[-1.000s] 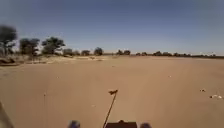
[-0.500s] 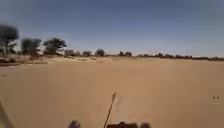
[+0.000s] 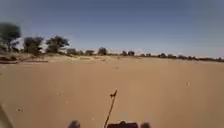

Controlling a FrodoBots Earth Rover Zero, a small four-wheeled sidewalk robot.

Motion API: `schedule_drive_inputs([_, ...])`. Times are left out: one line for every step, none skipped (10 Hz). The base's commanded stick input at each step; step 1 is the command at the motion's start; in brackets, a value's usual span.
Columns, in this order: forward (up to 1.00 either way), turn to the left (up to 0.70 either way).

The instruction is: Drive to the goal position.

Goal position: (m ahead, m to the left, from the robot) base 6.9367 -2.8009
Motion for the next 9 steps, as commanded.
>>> schedule_drive_inputs([0.7, 0.0])
schedule_drive_inputs([0.7, -0.08])
schedule_drive_inputs([0.7, -0.25])
schedule_drive_inputs([0.7, -0.35])
schedule_drive_inputs([0.7, -0.35])
schedule_drive_inputs([0.7, -0.35])
schedule_drive_inputs([0.7, -0.35])
schedule_drive_inputs([0.7, -0.31])
schedule_drive_inputs([0.7, -0.15])
